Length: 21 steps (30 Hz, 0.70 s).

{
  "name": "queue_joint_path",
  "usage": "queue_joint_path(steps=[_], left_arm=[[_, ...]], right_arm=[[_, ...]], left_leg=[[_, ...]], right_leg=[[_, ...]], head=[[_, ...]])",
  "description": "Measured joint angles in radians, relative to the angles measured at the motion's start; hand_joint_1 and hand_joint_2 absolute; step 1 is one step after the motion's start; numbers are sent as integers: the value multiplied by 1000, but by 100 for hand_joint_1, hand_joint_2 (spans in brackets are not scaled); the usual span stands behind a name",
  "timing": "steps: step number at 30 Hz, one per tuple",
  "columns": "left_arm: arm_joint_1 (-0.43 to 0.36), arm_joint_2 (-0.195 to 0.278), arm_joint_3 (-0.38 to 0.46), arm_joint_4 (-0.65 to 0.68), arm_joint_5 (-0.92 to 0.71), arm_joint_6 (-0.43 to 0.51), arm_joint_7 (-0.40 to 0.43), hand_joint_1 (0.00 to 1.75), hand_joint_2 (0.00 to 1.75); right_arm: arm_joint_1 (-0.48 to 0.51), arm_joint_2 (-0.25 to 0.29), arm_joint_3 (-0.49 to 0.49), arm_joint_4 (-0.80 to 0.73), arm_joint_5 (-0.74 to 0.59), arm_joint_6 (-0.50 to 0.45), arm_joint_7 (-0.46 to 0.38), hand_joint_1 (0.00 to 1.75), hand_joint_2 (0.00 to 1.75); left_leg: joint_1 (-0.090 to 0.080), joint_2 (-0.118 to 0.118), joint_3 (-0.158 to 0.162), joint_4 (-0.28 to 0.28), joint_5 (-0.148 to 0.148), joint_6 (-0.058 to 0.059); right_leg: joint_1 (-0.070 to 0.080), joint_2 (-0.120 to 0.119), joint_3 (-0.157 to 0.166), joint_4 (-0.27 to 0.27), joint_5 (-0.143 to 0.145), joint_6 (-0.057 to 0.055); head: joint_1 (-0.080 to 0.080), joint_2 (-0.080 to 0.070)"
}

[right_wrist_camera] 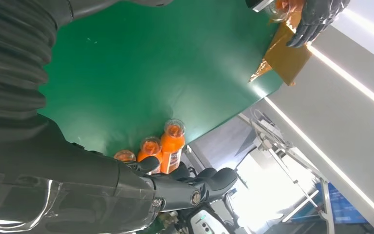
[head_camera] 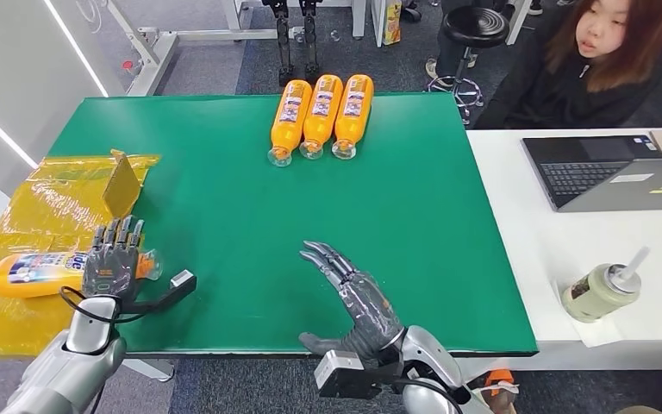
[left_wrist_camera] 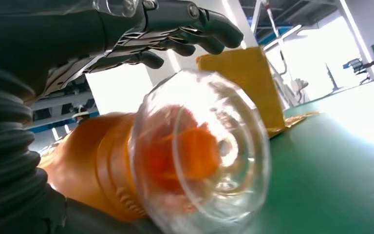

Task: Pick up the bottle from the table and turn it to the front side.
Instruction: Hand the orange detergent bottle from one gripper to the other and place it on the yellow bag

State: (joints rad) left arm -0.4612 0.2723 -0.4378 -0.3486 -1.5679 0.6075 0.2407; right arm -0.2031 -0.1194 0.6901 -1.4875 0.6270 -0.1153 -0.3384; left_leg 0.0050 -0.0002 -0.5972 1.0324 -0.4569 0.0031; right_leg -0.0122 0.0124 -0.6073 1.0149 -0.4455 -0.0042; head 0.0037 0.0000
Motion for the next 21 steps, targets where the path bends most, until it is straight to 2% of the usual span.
queue_joint_path(steps=[5, 9, 14, 18, 21], left_arm=[[28, -28, -12, -68, 0, 51, -48, 0, 175], [78, -56, -1, -186, 21, 32, -169, 0, 175], [188, -110, 35, -446, 187, -89, -421, 0, 175], [279, -133, 32, -676, 291, -188, -523, 0, 175], [316, -136, 12, -796, 362, -234, -570, 0, 175]], right_arm=[[-4, 0, 0, 11, -13, -1, 1, 0, 175], [-3, -1, -1, 18, -18, -6, 2, 0, 175], [3, -6, -9, 21, -19, -17, 1, 0, 175], [13, -12, -18, 29, -31, -31, -8, 0, 175], [16, -15, -24, 36, -34, -36, -12, 0, 175]], left_leg=[[0, 0, -1, 0, 0, 0], [-1, 0, -1, 0, 0, 0], [-1, 0, -2, 1, -1, 0], [-1, 0, -2, 0, -2, 0], [-1, 0, -2, 0, -2, 0]], right_leg=[[0, 0, 0, 0, 0, 0], [-1, 0, -1, -1, 0, 0], [-1, 0, -1, -1, 0, 0], [-1, 0, -2, -1, 0, 0], [0, 0, -2, -1, 0, 0]], head=[[0, 0], [0, 0], [0, 0], [0, 0], [0, 0]])
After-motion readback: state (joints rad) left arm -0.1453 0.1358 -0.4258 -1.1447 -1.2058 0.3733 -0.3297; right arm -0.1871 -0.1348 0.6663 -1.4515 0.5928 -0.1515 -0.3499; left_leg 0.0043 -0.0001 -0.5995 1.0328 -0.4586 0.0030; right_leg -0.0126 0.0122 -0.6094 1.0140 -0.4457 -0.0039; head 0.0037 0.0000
